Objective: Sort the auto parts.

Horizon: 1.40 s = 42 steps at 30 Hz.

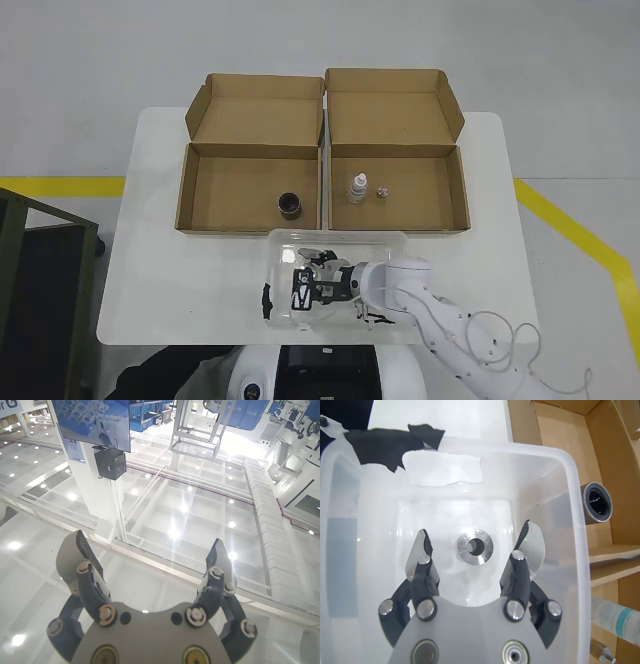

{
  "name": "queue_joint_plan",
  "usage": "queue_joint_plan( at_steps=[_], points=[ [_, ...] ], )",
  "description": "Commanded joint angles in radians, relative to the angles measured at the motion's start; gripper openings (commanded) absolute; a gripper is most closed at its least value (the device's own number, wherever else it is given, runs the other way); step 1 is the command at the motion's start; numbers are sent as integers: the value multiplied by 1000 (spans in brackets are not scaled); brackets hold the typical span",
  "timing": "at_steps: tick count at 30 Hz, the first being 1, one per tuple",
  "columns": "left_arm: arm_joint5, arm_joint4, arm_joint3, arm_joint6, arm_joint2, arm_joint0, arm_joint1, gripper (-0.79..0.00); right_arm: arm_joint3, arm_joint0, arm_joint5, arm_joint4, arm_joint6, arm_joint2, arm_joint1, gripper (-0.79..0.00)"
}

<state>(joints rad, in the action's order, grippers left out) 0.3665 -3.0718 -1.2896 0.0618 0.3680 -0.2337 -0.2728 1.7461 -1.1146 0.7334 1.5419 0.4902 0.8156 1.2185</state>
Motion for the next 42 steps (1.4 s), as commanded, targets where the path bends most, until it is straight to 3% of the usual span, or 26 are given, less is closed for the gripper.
queue_joint_plan(
  at_steps=[1, 6, 9, 13, 16, 21, 42],
  points=[
    [0, 0, 0, 0, 0, 0, 0, 0, -14, 6, -4, 5, -3, -5, 2, -203],
    [0, 0, 0, 0, 0, 0, 0, 0, -46, 19, -13, -1, -12, -18, 8, -259],
    [0, 0, 0, 0, 0, 0, 0, 0, -57, 25, -16, -10, -16, -24, 11, -372],
    [0, 0, 0, 0, 0, 0, 0, 0, -64, 30, -15, -19, -18, -28, 13, -400],
    [0, 0, 0, 0, 0, 0, 0, 0, -66, 32, -13, -23, -17, -29, 14, -474],
    [0, 0, 0, 0, 0, 0, 0, 0, -65, 35, -7, -50, -20, -24, 15, -785],
    [0, 0, 0, 0, 0, 0, 0, 0, 109, 15, 11, -202, 33, 82, -3, -785]
  ],
)
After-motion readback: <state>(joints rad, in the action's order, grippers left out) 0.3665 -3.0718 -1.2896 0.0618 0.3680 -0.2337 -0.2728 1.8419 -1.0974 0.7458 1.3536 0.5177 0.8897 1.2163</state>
